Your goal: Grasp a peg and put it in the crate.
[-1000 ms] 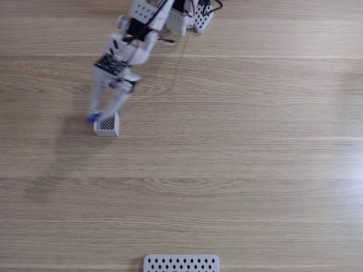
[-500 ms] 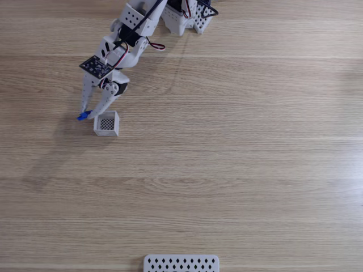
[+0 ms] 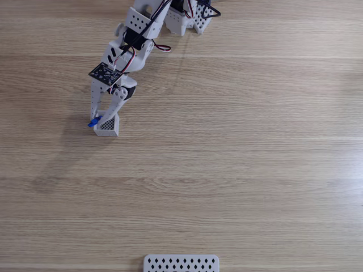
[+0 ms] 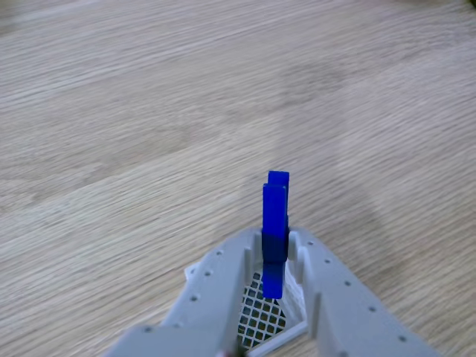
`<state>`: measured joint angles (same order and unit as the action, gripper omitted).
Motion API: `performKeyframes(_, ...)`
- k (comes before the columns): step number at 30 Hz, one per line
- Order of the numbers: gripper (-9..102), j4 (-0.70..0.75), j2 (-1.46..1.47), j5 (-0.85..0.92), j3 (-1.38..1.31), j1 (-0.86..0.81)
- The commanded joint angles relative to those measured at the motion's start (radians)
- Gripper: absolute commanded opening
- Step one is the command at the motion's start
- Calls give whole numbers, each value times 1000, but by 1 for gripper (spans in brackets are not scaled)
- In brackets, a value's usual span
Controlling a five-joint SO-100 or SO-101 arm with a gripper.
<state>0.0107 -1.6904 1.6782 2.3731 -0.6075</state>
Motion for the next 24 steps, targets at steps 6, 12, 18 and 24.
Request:
performKeyframes(6, 13, 2, -40, -9, -80, 2)
performKeyframes(12, 15, 3, -55, 3, -81, -5)
performKeyframes(18, -2, 114, -193, -5, -86, 9)
performKeyframes(24, -1, 318, -367, -9, -81, 14)
